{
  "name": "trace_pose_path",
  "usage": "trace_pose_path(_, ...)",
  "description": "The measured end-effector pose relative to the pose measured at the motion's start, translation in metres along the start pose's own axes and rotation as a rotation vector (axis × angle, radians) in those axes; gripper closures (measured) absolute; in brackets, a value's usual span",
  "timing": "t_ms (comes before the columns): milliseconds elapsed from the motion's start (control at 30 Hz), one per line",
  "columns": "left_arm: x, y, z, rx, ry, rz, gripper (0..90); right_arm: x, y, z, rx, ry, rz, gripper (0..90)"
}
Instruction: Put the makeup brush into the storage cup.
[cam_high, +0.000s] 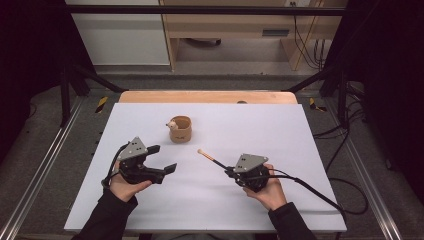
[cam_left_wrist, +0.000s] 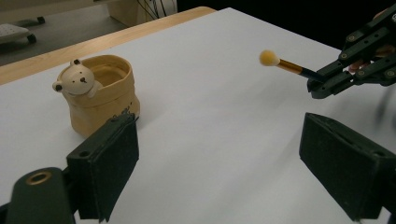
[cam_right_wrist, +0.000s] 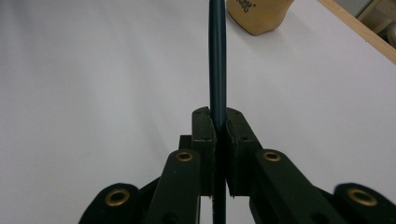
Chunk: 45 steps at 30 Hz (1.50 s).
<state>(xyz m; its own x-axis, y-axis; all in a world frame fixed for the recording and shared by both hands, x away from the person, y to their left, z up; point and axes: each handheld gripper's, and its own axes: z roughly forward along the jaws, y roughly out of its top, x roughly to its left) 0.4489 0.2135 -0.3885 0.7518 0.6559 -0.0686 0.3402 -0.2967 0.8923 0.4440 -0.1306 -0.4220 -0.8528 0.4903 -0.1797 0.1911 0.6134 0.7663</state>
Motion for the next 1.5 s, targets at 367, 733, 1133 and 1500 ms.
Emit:
trace_pose_path(367,0.000,-0.013,0.012,-0.036,0.001,-0.083,11.5,-0.002,-0.006,0.001,-0.062,-0.003,0.077,84.2)
trace_pose_path(733,-0.010,-0.015,0.021,-0.081,-0.046,-0.136,12.2,-0.001,-0.006,0.005,-0.114,0.000,0.123,84.1)
trace_pose_path(1133,-0.017,-0.007,0.030,-0.145,-0.114,-0.193,14.0,-0.001,-0.004,0.004,-0.157,0.014,0.140,84.1)
trace_pose_path(1500,-0.024,0.011,0.039,-0.179,-0.150,-0.195,15.3,-0.002,-0.001,-0.001,-0.191,0.008,0.143,84.1)
